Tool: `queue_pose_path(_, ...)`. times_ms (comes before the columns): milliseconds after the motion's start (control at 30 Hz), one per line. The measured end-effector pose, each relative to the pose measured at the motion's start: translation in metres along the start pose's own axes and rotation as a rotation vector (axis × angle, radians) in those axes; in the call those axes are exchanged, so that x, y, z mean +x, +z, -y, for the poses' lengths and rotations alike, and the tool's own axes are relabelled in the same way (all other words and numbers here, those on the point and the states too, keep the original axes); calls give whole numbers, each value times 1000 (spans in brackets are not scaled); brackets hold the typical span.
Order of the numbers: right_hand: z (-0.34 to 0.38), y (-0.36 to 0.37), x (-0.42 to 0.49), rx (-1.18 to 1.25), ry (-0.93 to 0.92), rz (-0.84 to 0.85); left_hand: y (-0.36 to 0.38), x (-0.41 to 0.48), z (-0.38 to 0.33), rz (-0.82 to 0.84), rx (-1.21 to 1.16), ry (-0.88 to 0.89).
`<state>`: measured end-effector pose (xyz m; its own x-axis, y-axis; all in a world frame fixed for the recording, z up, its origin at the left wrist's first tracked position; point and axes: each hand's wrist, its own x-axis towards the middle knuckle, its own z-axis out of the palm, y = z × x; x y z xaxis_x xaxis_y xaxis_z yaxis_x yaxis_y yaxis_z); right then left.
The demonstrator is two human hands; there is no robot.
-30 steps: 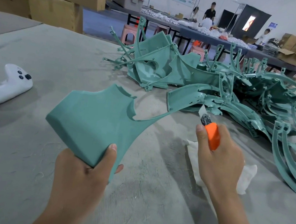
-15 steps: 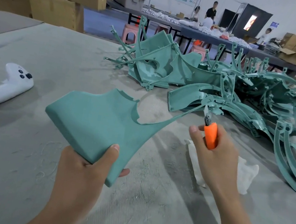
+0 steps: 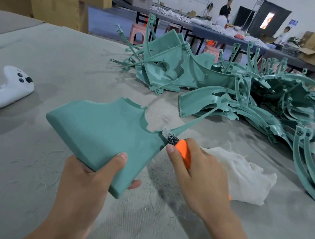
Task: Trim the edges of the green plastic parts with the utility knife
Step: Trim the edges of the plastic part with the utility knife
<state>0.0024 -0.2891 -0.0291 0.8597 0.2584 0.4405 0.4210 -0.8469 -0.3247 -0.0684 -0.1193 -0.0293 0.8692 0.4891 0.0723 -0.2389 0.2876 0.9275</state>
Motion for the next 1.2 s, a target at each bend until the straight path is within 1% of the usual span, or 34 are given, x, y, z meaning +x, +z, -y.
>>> queue_pose_path(100,-2,-1,1,-28,32,-11,0,0,-1,-6,-8,-4)
queue_pose_path(233,-16,-6,5,-64,118,-73,-3,1,-2,4,6,-7)
queue_pose_path(400,-30,-10,10,-87,159,-139,0,0,-1,16,13,-5)
queue_pose_path(500,-31,-11,10,-80,176,-145,1,-1,0,22,16,5)
queue_pose_path(567,-28,-9,9,-54,158,-120,1,-1,1,14,21,11)
queue_pose_path(733,-3,4,0,-22,19,-13,0,0,1,11,11,14)
queue_pose_path(800,2,8,-1,-26,5,-14,-1,0,1,10,20,23)
queue_pose_path(1200,-36,0,13,-81,235,-95,-3,-2,4,11,79,34)
